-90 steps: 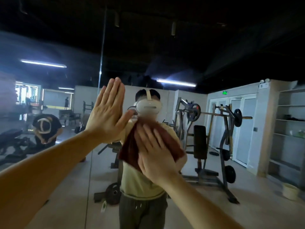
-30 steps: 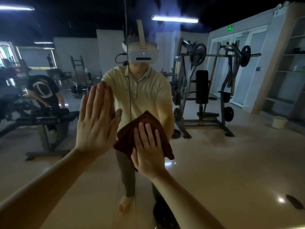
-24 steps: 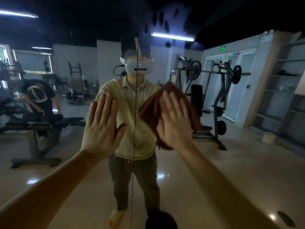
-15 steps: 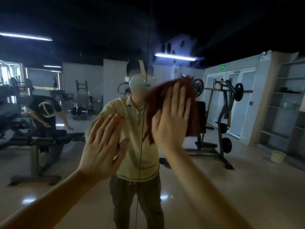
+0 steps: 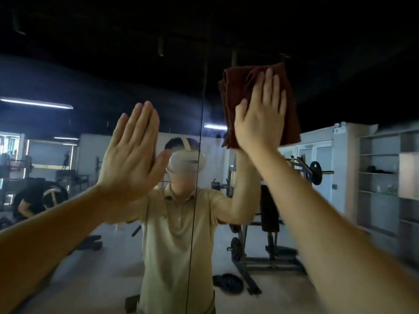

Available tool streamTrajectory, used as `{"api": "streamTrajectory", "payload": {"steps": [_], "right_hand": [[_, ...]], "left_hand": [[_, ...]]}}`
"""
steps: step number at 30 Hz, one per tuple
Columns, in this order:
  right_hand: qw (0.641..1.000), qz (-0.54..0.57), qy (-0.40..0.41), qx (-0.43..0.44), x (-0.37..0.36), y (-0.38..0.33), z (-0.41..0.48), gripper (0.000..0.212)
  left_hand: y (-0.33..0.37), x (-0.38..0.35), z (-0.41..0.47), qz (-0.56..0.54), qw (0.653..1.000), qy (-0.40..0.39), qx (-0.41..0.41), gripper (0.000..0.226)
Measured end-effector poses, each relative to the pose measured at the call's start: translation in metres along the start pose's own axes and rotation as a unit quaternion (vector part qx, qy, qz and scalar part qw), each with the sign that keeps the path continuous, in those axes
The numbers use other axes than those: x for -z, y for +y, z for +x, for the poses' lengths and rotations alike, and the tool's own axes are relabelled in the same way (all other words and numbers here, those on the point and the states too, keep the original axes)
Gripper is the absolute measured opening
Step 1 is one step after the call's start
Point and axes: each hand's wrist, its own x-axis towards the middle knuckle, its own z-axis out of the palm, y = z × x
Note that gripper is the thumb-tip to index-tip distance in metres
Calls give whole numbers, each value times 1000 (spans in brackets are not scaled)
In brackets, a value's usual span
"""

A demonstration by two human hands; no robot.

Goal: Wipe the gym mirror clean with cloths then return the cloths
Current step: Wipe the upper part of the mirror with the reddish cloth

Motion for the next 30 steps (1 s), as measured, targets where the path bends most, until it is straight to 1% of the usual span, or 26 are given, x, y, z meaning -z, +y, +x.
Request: {"api": "streamTrajectory", "payload": {"steps": [1,2,4,6,8,9,11,13,15,17,18,20,22,24,26,27,28,29,30], "right_hand": [[1000,2,12,-9,-2,-10,-21,66],[1000,3,7,7,-5,-20,-53,65],[995,12,-38,97,-5,-29,-128,64],[975,11,-102,197,4,-22,-182,66],[956,-3,-136,259,10,-7,-182,67],[954,-8,-139,265,10,-3,-162,67],[967,-14,-113,229,8,-11,-98,67],[984,-11,-79,160,4,-32,-22,69],[993,-18,-66,96,2,-51,28,70],[996,-17,-54,62,-3,-65,32,71],[997,-8,-43,58,-5,-68,16,71],[995,5,-39,96,-7,-69,-48,72],[982,6,-81,173,-6,-58,-125,73],[955,0,-130,268,1,-37,-173,74],[929,-14,-144,342,2,-14,-160,74],[930,-22,-135,341,1,-5,-139,73],[944,-31,-116,306,0,6,-112,72],[967,-39,-96,234,0,19,-83,71],[986,-50,-71,142,1,35,-53,71]], "left_hand": [[-1,-2,0,3,1000,-2,-1,78],[-1,-3,-2,6,1000,-1,-1,78],[0,-4,-3,6,1000,5,-7,78],[0,0,-2,-5,1000,0,-7,78],[1,2,-3,-12,1000,-6,-6,79],[1,2,-3,-10,1000,-9,-5,79],[3,2,-4,-8,1000,-12,-7,79],[2,2,-4,-9,1000,-12,-11,77],[1,0,-5,-7,1000,-12,-12,76],[0,0,-6,-7,1000,-11,-12,75],[0,0,-5,-13,1000,-11,-14,76],[-1,2,-6,-29,999,-9,-15,76],[0,7,-4,-48,999,-13,-13,77],[2,12,-4,-59,998,-29,-7,80],[2,14,-6,-52,998,-43,-4,85],[2,15,-6,-47,998,-48,-6,86],[2,14,-6,-41,998,-50,-9,87],[2,13,-7,-34,998,-52,-11,88],[2,12,-7,-26,998,-51,-12,88]]}}
